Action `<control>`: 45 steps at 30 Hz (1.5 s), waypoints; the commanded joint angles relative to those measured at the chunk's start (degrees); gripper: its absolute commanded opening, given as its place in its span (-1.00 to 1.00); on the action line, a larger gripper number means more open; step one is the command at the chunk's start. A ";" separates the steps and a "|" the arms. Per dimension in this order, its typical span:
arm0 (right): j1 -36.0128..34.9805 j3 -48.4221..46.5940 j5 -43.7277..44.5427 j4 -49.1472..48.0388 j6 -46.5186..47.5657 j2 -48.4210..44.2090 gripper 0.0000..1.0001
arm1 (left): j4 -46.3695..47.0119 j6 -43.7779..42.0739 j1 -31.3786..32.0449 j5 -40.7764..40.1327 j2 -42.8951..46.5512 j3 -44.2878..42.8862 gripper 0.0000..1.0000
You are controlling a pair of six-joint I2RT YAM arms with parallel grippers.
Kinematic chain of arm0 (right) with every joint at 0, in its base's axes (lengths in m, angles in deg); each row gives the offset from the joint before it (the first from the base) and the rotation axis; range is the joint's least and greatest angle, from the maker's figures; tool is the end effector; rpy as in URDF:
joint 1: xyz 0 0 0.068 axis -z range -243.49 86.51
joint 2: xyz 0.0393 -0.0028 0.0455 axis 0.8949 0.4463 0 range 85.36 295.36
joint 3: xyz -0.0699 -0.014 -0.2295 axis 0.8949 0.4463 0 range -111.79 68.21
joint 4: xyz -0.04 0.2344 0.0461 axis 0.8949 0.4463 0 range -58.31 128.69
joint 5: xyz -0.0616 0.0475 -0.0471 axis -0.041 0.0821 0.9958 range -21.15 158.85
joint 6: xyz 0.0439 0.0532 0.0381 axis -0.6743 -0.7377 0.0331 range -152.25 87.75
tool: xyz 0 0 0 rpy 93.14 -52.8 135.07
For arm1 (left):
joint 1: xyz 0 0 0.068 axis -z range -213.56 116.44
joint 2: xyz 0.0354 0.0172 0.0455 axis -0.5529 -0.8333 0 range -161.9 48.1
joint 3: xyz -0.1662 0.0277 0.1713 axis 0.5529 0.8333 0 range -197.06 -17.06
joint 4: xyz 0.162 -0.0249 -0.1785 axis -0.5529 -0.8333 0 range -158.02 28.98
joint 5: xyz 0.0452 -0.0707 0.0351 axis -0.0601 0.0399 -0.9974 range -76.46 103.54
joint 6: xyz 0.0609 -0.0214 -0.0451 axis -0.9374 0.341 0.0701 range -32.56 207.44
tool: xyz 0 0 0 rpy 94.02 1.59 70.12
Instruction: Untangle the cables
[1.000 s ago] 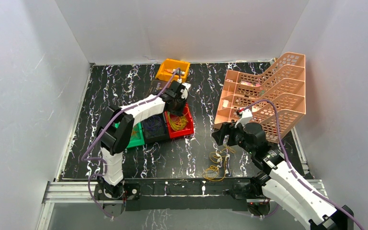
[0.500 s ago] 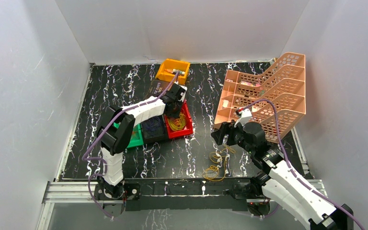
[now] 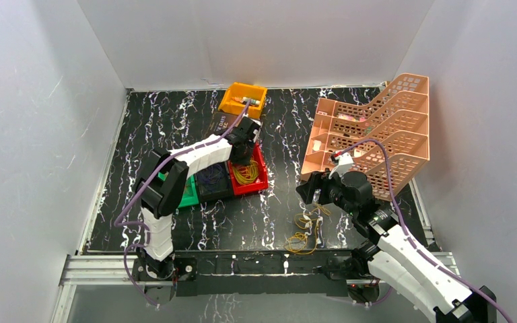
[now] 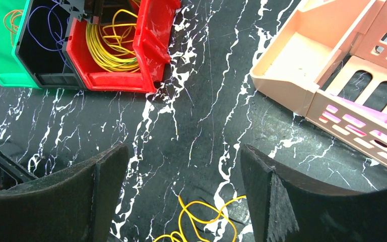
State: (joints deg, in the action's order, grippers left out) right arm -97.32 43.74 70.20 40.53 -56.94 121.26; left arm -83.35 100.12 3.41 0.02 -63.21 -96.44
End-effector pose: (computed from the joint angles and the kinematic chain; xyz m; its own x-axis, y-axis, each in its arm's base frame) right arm 0.1655 0.1090 0.2139 -0.4862 0.1769 -0.8557 -0.3688 0.8463 0.3845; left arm 0.3351 -0.2325 0.1469 -0.7370 0.2877 -0.6116 0.3217 0.9451 0.0569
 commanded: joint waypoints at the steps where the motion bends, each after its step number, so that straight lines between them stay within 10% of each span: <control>1: -0.07 0.30 -0.03 -3.56 -0.23 -0.13 0.78 | -1.89 -0.05 -0.23 -0.21 5.42 -3.16 -0.64; 26: -0.10 -2.34 11.48 6.95 -9.35 0.45 0.80 | -3.02 2.26 6.32 1.79 18.36 -2.90 -0.25; 38: 0.54 -7.73 30.08 16.73 -12.84 4.46 0.85 | 15.39 4.67 18.75 18.80 22.54 13.68 -0.04; 45: 7.02 -7.39 16.66 14.79 -11.79 8.26 0.85 | 28.40 6.02 20.94 30.01 22.42 22.62 -0.02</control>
State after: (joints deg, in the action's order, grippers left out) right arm -94.17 37.45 93.67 56.58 -69.53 127.88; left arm -64.44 105.04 23.58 21.33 -42.80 -77.42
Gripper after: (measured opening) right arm 0.926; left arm 0.486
